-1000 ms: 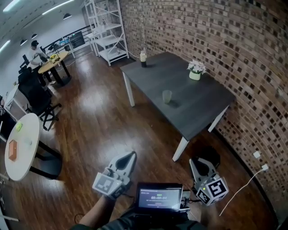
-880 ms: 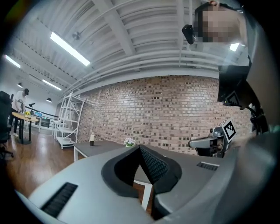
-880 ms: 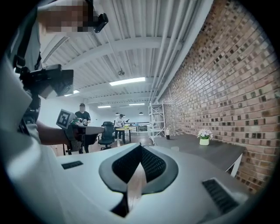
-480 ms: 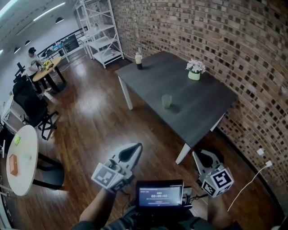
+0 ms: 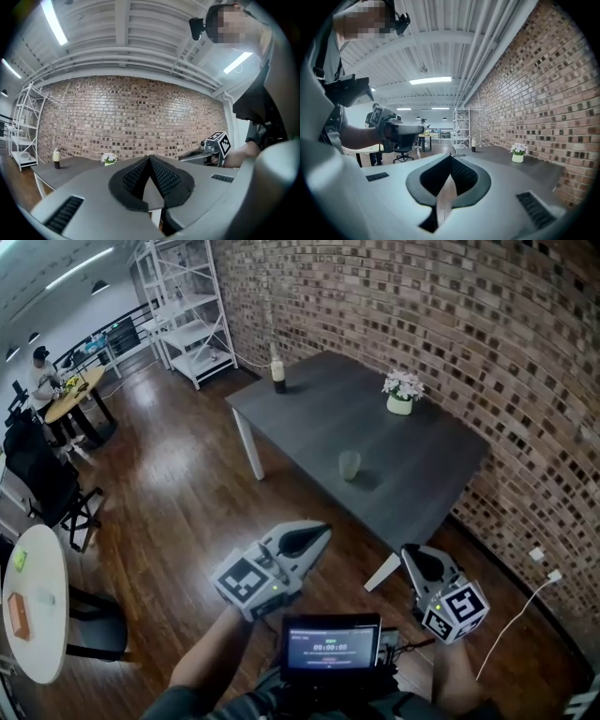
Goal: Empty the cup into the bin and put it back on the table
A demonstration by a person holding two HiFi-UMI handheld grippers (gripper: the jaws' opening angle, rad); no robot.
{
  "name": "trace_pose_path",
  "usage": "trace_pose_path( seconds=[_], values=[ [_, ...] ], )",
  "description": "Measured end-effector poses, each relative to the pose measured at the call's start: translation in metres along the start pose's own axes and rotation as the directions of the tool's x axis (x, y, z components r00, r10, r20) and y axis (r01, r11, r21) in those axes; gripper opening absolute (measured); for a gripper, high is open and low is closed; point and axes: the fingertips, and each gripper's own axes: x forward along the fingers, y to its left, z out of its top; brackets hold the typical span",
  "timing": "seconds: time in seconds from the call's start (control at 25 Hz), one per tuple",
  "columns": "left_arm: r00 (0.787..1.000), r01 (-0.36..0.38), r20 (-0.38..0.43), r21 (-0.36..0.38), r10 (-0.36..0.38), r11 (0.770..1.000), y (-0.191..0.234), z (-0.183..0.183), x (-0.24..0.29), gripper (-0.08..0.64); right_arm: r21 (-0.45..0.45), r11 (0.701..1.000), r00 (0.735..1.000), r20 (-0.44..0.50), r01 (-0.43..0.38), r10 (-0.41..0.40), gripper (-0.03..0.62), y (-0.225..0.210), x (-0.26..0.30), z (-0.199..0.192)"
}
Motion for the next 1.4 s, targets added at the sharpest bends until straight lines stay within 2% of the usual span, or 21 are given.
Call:
trace_pose_path(
  seconds=[0.12,0.48,0.52,0.56,0.6,0.68,0.76,0.92,1.08,1.32,1.4],
  values=[
    [1.000,0.026,-0.011,-0.002,-0.026,1.000,0.015,-0.005,0.005,0.003,0.010,1.000,1.000,-0.010,0.009,-0.009,0.000,-0.003,0.020,0.000],
    [0.999,0.025,-0.040,-0.067,-0.028,0.997,0.070,-0.028,0.027,0.003,0.005,1.000,0.999,-0.048,0.019,-0.019,0.002,-0.038,0.083,0.007],
    [0.999,0.018,-0.045,-0.072,-0.021,0.997,0.078,-0.031,0.032,0.003,0.009,1.000,0.999,-0.051,0.019,-0.018,0.012,-0.046,0.092,0.008],
    [0.999,0.010,-0.051,-0.077,-0.014,0.997,0.087,-0.033,0.038,0.003,0.013,1.000,0.999,-0.053,0.015,-0.014,0.067,-0.053,0.101,0.008],
    [0.998,0.001,-0.057,-0.081,-0.005,0.997,0.096,-0.036,0.043,0.003,0.017,1.000,0.998,-0.055,0.008,-0.007,0.084,-0.060,0.110,0.008],
    [0.998,-0.014,-0.066,-0.089,0.008,0.996,0.111,-0.043,0.055,0.003,0.018,1.000,0.998,-0.064,-0.011,0.012,0.084,-0.074,0.127,0.008],
    [0.997,-0.016,-0.078,-0.086,0.010,0.996,0.123,-0.048,0.068,0.003,0.026,0.999,0.997,-0.074,-0.033,0.035,0.167,-0.089,0.144,0.006],
    [0.995,-0.037,-0.095,-0.088,0.029,0.995,0.148,-0.058,0.093,0.003,0.044,0.997,0.994,-0.093,-0.057,0.061,0.250,-0.119,0.173,0.001],
    [0.993,-0.043,-0.114,-0.100,0.031,0.994,0.173,-0.066,0.108,0.003,0.044,0.997,0.989,-0.132,-0.060,0.065,0.258,-0.140,0.199,-0.004],
    [0.992,0.004,-0.126,-0.116,-0.019,0.993,0.216,-0.072,0.117,0.003,0.061,0.998,0.974,-0.225,-0.004,0.017,0.258,-0.157,0.238,-0.013],
    [0.991,0.023,-0.126,-0.127,-0.040,0.992,0.232,-0.077,0.122,0.003,0.070,0.997,0.965,-0.262,0.017,0.002,0.284,-0.162,0.251,-0.019]
  ],
)
